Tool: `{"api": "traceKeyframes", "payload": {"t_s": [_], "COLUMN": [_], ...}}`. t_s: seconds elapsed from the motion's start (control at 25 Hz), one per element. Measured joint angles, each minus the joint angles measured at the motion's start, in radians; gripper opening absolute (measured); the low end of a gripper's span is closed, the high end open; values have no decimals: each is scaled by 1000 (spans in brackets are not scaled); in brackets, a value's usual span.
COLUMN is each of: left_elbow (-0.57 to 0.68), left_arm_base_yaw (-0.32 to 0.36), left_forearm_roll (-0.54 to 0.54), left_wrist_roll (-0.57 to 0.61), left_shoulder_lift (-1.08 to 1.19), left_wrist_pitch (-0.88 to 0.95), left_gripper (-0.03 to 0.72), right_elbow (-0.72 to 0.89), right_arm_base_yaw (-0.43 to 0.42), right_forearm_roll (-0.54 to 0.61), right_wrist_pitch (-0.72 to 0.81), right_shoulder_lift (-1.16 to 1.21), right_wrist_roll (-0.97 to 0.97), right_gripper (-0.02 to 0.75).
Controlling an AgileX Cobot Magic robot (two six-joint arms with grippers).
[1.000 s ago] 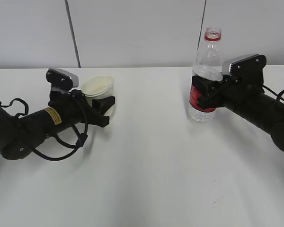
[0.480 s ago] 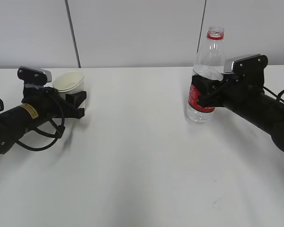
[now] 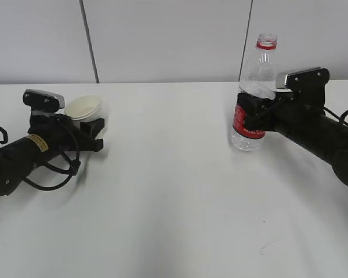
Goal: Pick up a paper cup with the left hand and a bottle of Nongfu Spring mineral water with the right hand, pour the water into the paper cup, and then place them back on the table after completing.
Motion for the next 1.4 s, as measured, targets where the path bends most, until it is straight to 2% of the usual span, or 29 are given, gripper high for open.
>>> {"api": "traceKeyframes", "payload": {"t_s": [0.4, 0.6, 0.72, 0.92, 1.0, 1.4], "left_elbow": [-3, -3, -3, -3, -3, 51], "left_arm_base_yaw": [0, 0, 0, 0, 0, 0], "left_forearm_roll": [-18, -18, -19, -28, -38, -53], "left_wrist_roll": [0, 0, 0, 1, 1, 1], "left_shoulder_lift": [4, 4, 4, 5, 6, -28], "left_wrist_pitch": [-6, -4, 1, 2, -5, -12], "left_gripper": [352, 376, 414, 560, 596, 618], "right_elbow": [0, 0, 0, 0, 0, 0], "right_arm_base_yaw": [0, 0, 0, 0, 0, 0], "right_forearm_roll": [2, 2, 2, 10, 17, 40], "right_wrist_pitch": [2, 2, 2, 2, 2, 2], "right_shoulder_lift": [0, 0, 0, 0, 0, 0], "right_wrist_roll": [1, 1, 1, 1, 1, 1], "right_gripper": [335, 335, 335, 335, 335, 335]}}
